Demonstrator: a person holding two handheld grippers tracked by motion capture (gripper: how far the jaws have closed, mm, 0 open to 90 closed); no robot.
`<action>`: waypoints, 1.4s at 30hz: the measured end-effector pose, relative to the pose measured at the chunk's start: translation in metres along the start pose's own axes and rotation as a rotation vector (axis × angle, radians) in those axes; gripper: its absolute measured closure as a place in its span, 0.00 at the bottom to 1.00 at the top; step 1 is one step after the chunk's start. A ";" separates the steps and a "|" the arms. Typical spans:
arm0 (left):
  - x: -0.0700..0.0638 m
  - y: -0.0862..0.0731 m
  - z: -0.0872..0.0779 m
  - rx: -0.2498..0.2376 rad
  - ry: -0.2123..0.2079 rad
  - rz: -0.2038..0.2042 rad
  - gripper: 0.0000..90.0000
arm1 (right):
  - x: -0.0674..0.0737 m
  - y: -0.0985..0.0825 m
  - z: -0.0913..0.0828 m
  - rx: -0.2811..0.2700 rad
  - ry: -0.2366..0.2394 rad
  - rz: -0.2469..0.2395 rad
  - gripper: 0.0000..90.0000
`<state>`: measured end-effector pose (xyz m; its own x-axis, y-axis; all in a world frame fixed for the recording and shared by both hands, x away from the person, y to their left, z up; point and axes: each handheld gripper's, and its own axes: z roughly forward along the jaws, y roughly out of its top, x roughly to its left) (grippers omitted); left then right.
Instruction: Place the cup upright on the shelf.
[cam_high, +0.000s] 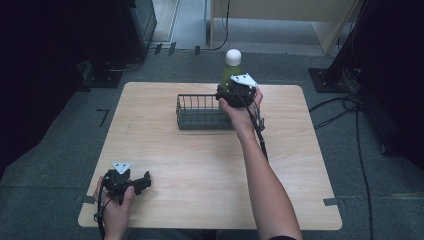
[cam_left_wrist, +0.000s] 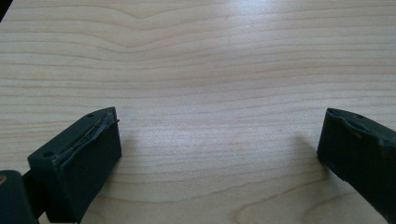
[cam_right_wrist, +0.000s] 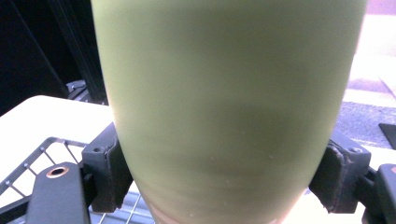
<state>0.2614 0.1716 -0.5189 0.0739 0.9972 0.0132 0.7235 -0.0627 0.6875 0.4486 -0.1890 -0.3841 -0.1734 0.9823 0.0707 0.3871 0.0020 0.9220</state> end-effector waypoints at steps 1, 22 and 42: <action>0.000 0.000 0.000 0.000 0.000 0.000 0.00 | 0.000 -0.001 0.001 0.004 0.000 -0.001 0.22; 0.000 0.000 0.000 0.000 0.000 0.000 0.00 | -0.001 -0.013 0.010 0.002 0.000 0.005 0.22; 0.000 0.000 0.000 0.000 0.000 0.000 0.00 | -0.017 -0.025 0.012 0.060 0.056 0.052 0.01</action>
<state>0.2614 0.1716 -0.5188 0.0738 0.9972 0.0133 0.7236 -0.0627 0.6874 0.4525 -0.2036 -0.4124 -0.2009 0.9695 0.1406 0.4506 -0.0360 0.8920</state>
